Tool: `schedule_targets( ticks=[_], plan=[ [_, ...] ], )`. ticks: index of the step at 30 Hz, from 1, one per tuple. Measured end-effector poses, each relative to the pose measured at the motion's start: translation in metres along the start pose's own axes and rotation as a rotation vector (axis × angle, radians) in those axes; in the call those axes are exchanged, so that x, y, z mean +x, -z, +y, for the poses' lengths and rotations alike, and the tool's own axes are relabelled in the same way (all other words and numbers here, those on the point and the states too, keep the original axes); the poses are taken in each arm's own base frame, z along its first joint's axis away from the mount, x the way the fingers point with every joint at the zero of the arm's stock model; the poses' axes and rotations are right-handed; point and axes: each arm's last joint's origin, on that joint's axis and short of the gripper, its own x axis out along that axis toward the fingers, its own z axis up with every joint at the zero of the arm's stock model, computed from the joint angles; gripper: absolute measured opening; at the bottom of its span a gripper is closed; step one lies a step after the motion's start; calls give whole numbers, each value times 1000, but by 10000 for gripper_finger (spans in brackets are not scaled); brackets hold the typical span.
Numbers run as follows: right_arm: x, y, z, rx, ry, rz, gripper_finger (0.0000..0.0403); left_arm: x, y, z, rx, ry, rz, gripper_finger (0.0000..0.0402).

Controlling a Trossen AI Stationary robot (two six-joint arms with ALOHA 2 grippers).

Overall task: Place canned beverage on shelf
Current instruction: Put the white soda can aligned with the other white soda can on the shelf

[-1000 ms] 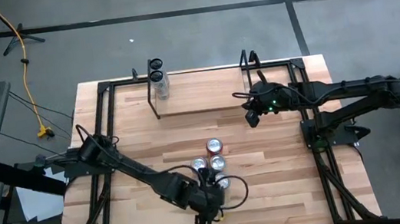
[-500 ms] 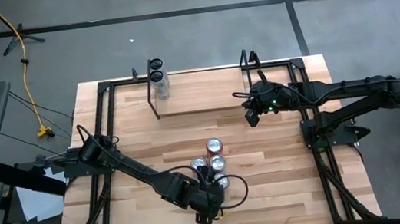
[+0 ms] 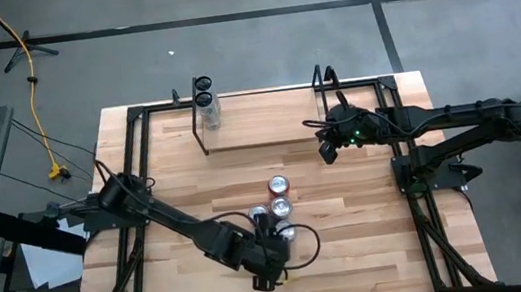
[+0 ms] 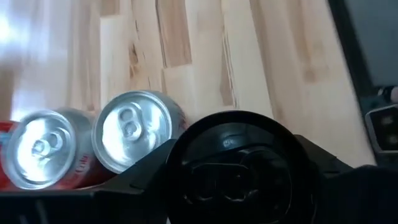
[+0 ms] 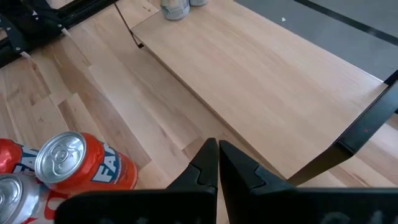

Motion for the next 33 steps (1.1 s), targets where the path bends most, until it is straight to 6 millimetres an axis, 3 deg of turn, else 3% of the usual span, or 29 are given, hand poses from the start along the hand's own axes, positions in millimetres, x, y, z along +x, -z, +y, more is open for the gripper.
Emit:
schedule_targets(
  ticks=[7, 11, 14, 18, 21, 25, 30, 33],
  plan=[
    [0, 0, 0, 0, 2, -1, 0, -39, -17, 12, -26, 20, -110, 194],
    [0, 0, 0, -1, 7, -3, 0, -83, -29, 27, -37, 0, -217, 195],
    [0, 0, 0, 0, 11, -5, 0, -134, -34, 51, -94, -139, -316, 195],
    [0, 0, 0, 10, 13, -7, 0, -199, -32, 97, -256, -368, -449, 196],
    [0, 0, -1, 46, 23, -12, 0, -226, -22, 134, -368, -475, -467, 196],
    [0, -1, -2, 99, 58, -34, 0, -225, -4, 188, -527, -557, -340, 196],
    [0, -1, -2, 124, 71, -42, 0, -193, 25, 256, -733, -676, -5, 197],
    [0, -1, -3, 105, 93, -53, 0, -171, 36, 287, -856, -743, 138, 197]
  ],
)
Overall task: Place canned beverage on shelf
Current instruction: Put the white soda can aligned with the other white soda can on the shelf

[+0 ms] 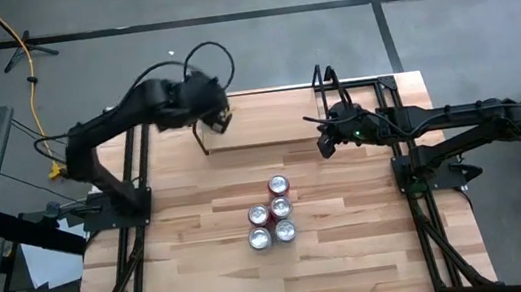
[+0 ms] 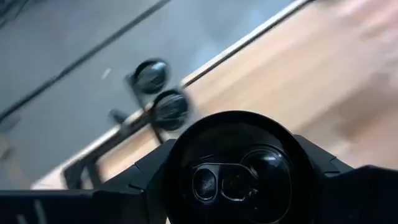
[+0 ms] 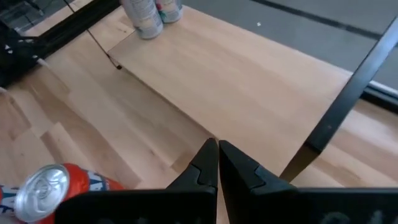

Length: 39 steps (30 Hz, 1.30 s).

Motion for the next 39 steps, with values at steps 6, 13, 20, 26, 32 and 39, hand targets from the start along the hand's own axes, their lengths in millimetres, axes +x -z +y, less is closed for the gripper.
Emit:
schedule_targets(
  ticks=[6, 13, 20, 26, 32, 39],
  plan=[
    [3, 0, 0, -32, 36, -11, 0, 53, -21, -17, 29, 35, 75, 197],
    [11, 9, -1, -210, 59, 81, 0, 85, -30, -48, 167, 128, 57, 198],
    [7, 16, -8, -291, 92, 174, 0, 100, -38, -52, 220, 205, -5, 198],
    [8, 15, -7, -238, 107, 149, 0, 124, -15, -33, 120, 172, 34, 198],
    [9, 10, -4, -73, 98, 76, 0, 136, 7, -27, 39, 274, -67, 198],
    [9, 0, 2, 52, 76, -44, 0, 147, 25, -26, 153, 263, -6, 198]
  ],
)
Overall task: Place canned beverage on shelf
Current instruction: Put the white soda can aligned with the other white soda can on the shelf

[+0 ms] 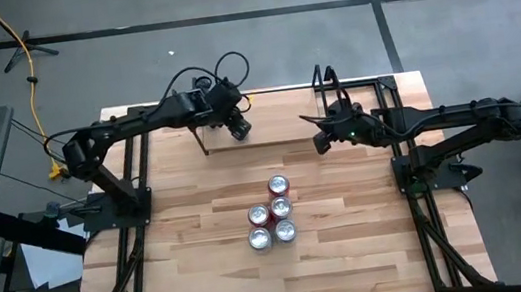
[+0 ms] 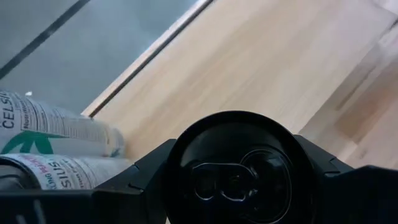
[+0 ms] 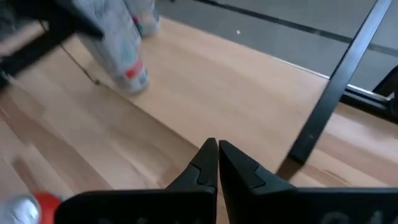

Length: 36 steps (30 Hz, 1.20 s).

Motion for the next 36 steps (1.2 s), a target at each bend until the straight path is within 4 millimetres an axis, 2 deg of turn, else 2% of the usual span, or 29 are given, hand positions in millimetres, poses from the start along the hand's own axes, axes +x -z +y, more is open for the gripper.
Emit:
schedule_targets(
  ticks=[8, 18, 36],
  plan=[
    [0, -2, 2, 99, -14, -24, 0, -1, -2, -3, 123, 9, -20, 200],
    [0, -2, 1, 96, -12, -21, 0, -1, 2, -2, 218, 24, 18, 240],
    [0, -2, 1, 62, -4, -26, 0, -1, -1, -3, 220, 19, -13, 243]
  ],
)
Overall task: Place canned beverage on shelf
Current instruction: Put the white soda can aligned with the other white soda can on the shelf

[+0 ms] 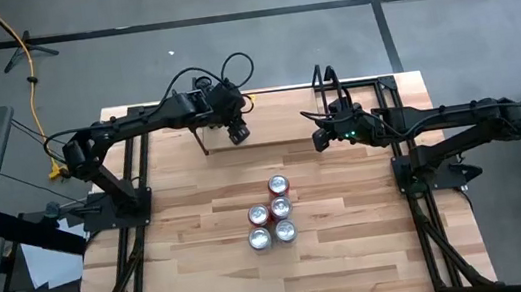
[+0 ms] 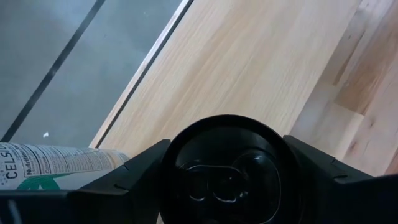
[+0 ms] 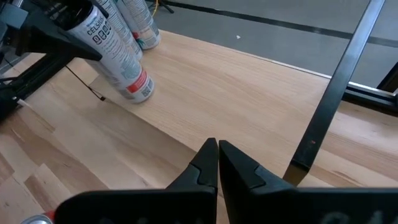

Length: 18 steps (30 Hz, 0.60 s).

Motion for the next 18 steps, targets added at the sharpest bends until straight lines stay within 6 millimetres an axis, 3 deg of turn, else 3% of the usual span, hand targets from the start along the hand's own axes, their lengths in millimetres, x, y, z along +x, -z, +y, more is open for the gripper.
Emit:
schedule_targets(
  ticks=[12, 18],
  plan=[
    [0, 0, 0, 0, 0, 0, 0, 0, 0, 0, 12, -1, -2, 244],
    [0, 0, 0, 0, 13, -12, 0, 0, -1, 2, 4, -7, -6, 281]
  ],
)
